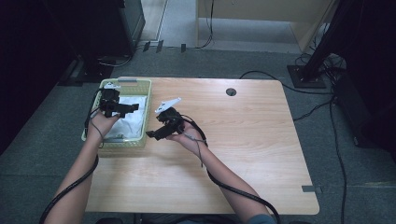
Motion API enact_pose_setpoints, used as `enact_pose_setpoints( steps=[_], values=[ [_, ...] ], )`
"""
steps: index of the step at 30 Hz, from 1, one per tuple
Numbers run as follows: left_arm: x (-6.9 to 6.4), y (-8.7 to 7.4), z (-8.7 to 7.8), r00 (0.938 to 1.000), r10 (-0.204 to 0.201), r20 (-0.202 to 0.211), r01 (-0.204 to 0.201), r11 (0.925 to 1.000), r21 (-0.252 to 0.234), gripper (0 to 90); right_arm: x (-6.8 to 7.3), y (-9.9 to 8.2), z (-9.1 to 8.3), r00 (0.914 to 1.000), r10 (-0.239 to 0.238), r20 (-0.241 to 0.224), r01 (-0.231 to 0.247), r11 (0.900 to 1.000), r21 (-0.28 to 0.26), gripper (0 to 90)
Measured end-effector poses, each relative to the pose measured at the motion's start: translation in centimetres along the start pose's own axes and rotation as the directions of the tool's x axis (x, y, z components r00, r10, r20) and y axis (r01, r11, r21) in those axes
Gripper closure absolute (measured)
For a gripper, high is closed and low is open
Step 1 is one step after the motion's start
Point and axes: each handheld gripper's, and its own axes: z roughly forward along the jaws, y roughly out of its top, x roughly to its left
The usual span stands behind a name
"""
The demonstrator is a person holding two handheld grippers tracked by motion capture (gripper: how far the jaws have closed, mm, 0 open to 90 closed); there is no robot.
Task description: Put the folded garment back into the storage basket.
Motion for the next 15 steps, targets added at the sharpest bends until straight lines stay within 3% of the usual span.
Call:
enact_pose_setpoints(
  steps=[9, 15],
  values=[
    [-0.8, -0.1, -0.6, 0.9997, -0.022, -0.004, 0.022, 0.9996, -0.018, 0.7, -0.9, -0.8, -0.5, 0.9995, 0.021, 0.023, -0.021, 0.9998, 0.004, 19.2],
    [-1.8, -0.1, -1.2, 0.9997, 0.011, -0.020, -0.011, 0.9997, -0.020, 0.7, -0.8, -1.2, -1.0, 0.9998, 0.013, 0.018, -0.012, 0.9999, -0.005, 19.2]
  ],
)
